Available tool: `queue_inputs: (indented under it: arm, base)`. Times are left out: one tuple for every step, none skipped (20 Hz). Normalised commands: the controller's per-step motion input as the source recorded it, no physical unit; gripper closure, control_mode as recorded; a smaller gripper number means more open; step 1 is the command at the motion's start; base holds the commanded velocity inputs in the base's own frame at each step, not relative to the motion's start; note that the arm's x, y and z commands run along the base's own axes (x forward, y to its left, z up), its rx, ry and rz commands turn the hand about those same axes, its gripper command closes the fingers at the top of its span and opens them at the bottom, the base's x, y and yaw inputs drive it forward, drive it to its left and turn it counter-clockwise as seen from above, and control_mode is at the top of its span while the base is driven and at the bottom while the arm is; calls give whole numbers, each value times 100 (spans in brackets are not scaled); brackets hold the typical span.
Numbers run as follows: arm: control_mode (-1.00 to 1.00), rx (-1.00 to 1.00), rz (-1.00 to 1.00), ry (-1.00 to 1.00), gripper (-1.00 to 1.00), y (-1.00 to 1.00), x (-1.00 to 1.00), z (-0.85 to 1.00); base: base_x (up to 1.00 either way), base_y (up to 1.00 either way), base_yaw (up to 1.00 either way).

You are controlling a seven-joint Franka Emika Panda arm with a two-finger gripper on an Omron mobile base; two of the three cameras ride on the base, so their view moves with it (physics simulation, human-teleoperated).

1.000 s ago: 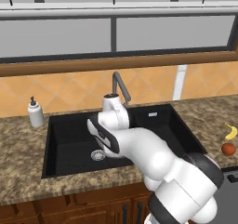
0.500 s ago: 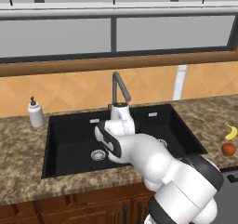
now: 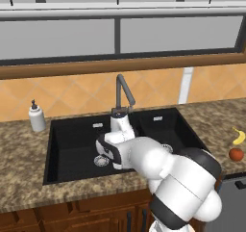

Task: Put the colander in the sink, put the banana, orange in the colander, and turn on the sink faucet and pour water over the colander.

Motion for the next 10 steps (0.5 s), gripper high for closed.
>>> queue_inputs:
  arm:
    - [-100,-16,-11,0,100,30,34,-3]
    - [-100,-16,-11,0,100,33,38,-2]
    - [-100,-15,-11,0,100,32,39,0]
    - [-100,-12,-11,0,100,31,37,-2]
    - [-100,-10,-10,1,100,28,31,-3]
    - [-100,-6,-9,3,100,22,24,-5]
    - [-100,-3,-9,5,100,22,17,-9]
    - [-100,-2,-9,5,100,19,16,-8]
    - [-100,0,-11,10,100,13,9,-8]
    - [-100,0,-12,10,100,11,9,-7]
  base:
    - [0,0,0]
    - [0,0,0]
    - [0,0,0]
    - [0,0,0]
    - [0,0,0]
    - [0,0,0]
    - [0,0,0]
    - [0,0,0]
    - [0,0,0]
    - [0,0,0]
